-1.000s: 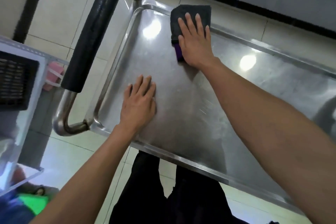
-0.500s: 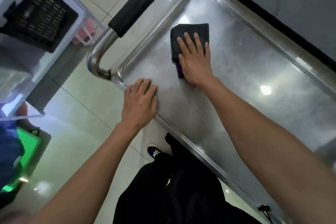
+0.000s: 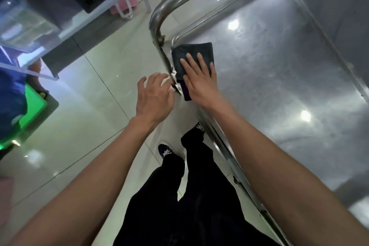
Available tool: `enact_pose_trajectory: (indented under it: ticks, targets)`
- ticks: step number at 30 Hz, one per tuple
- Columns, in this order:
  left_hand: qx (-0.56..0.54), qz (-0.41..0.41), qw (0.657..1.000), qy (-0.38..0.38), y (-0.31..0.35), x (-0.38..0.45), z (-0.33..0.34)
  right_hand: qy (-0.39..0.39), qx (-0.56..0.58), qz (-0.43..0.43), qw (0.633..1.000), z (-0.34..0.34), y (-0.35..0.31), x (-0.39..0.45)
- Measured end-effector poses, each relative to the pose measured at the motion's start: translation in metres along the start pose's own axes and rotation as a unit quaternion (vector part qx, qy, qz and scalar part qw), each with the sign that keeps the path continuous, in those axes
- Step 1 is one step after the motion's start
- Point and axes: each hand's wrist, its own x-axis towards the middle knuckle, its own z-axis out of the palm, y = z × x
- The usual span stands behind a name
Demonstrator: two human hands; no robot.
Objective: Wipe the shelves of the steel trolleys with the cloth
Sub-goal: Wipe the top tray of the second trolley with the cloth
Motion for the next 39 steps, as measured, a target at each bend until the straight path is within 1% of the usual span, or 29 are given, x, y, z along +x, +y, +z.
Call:
enact_pose_trajectory:
  ticks: [5,8,12,15,18,24,29,31,34,39]
  targets:
    - [-0.015,-0.006,1.000,0.003,0.003,0.009,0.002,-0.014,0.000,-0.032,0.999,-0.012,0.008,0.013]
    - [-0.019,-0.003,1.000,0.001,0.012,0.023,0.002,-0.008,-0.001,-0.031,0.999,-0.023,0.018,0.035]
    - [-0.024,0.016,1.000,0.001,0.032,0.049,0.001,0.004,-0.002,-0.020,1.000,-0.042,0.050,0.059]
    - [-0.020,0.037,0.999,-0.018,0.054,0.073,0.003,0.023,-0.001,-0.008,1.000,-0.057,0.083,0.071]
    - [-0.007,0.066,0.997,-0.038,0.077,0.097,0.008,0.039,0.006,0.025,0.999,-0.076,0.120,0.083]
    - [-0.007,0.107,0.993,-0.054,0.120,0.140,0.019,0.067,0.014,0.091,0.993,-0.114,0.190,0.101]
    - [0.012,0.119,0.988,-0.093,0.140,0.157,0.022,0.092,0.009,0.127,0.988,-0.143,0.236,0.120]
    - [0.032,0.125,0.986,-0.106,0.143,0.156,0.024,0.098,0.005,0.140,0.985,-0.151,0.245,0.129]
    - [0.037,0.120,0.986,-0.111,0.143,0.153,0.027,0.115,-0.004,0.157,0.981,-0.148,0.241,0.131]
    - [0.042,0.138,0.982,-0.121,0.142,0.151,0.025,0.122,0.025,0.211,0.969,-0.131,0.230,0.097]
